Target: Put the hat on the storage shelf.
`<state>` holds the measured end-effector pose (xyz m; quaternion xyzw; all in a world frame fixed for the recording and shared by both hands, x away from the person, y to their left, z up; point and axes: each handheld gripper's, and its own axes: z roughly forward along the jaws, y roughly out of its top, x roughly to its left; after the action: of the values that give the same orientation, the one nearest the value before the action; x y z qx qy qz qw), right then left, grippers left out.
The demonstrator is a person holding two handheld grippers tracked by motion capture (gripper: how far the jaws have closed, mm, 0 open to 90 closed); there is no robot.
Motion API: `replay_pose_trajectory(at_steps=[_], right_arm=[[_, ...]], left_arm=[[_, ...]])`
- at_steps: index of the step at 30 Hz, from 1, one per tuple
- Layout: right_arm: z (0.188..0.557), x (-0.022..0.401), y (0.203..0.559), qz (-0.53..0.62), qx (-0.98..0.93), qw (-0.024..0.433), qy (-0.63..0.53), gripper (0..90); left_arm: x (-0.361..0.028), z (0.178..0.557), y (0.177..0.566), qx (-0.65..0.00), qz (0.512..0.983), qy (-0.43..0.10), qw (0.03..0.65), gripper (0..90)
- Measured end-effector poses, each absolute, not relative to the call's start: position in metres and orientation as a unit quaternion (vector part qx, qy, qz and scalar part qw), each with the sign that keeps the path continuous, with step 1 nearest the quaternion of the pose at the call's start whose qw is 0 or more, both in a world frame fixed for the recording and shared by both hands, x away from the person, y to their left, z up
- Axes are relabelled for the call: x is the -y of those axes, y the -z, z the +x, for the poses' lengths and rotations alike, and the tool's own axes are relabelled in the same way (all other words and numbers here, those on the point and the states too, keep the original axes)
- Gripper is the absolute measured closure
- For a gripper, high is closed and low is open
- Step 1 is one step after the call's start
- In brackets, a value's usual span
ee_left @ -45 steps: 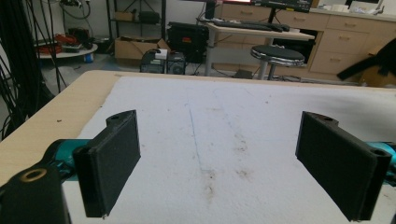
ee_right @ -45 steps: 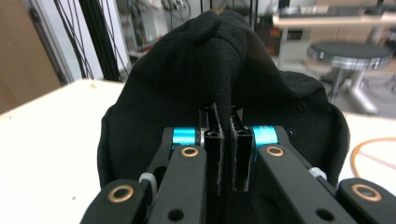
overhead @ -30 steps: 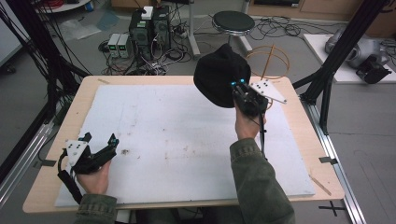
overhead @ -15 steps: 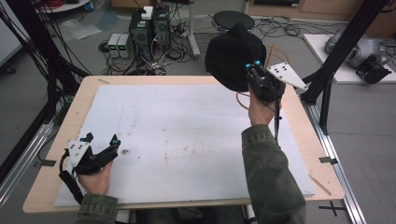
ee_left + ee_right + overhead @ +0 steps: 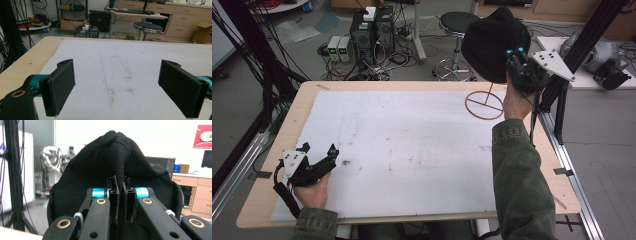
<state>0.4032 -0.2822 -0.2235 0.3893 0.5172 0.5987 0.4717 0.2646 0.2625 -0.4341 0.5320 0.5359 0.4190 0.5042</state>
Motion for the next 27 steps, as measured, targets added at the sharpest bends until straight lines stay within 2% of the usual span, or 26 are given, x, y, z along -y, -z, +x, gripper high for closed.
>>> replay_pose_trajectory(at_steps=[13, 27], right_arm=[[0.442, 0.324, 0.23, 0.434, -0.494, 0.472, -0.587, 87.2], [0.473, 0.338, 0.25, 0.482, -0.489, 0.448, -0.573, 87.2]], left_arm=[[-0.263, 0.263, 0.434, -0.533, 0.538, -0.422, 0.499, 14.2], [-0.263, 0.263, 0.432, -0.531, 0.536, -0.422, 0.503, 14.2]])
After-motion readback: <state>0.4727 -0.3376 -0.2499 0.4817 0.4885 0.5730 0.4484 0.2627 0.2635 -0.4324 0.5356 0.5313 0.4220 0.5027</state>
